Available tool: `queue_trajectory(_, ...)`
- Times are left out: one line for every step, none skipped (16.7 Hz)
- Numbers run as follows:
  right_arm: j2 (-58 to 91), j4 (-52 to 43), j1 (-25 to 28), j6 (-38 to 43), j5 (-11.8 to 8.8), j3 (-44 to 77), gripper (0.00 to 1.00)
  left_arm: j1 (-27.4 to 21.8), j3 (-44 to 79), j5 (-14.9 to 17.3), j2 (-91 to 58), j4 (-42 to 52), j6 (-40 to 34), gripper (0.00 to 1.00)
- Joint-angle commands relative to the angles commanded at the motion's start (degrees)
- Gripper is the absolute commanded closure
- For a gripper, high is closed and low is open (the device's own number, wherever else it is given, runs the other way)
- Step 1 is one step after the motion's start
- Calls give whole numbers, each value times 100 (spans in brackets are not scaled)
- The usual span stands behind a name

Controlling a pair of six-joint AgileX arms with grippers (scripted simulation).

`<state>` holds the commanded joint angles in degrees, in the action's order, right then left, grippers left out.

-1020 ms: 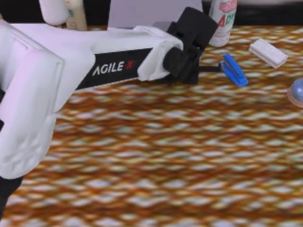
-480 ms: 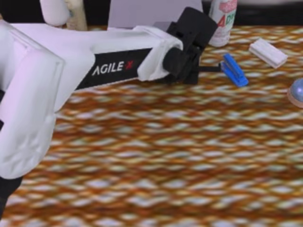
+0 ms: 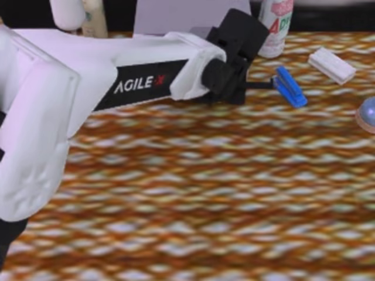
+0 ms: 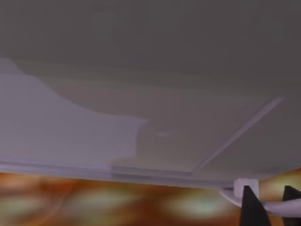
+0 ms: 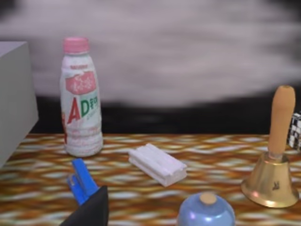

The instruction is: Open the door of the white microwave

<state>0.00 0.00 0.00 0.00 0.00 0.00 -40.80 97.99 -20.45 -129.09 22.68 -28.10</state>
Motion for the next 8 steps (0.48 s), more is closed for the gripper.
queue_trajectory(0,0,0,0,0,0,0,0,0,0,0,0,0,100)
queue_trajectory(0,0,0,0,0,0,0,-49,26,36,-17,-6,-25,100)
queue_trajectory(0,0,0,0,0,0,0,-45,6,42,-13,-10,-14,100)
queue_trajectory(0,0,0,0,0,0,0,-36,-43,53,7,-28,19,100)
queue_trajectory(0,0,0,0,0,0,0,-27,-92,66,46,-64,59,100)
queue_trajectory(0,0,0,0,0,0,0,-11,-141,86,91,-109,91,100)
queue_trajectory(0,0,0,0,0,0,0,3,-194,107,130,-151,130,100)
queue_trajectory(0,0,0,0,0,0,0,11,-249,121,157,-180,171,100)
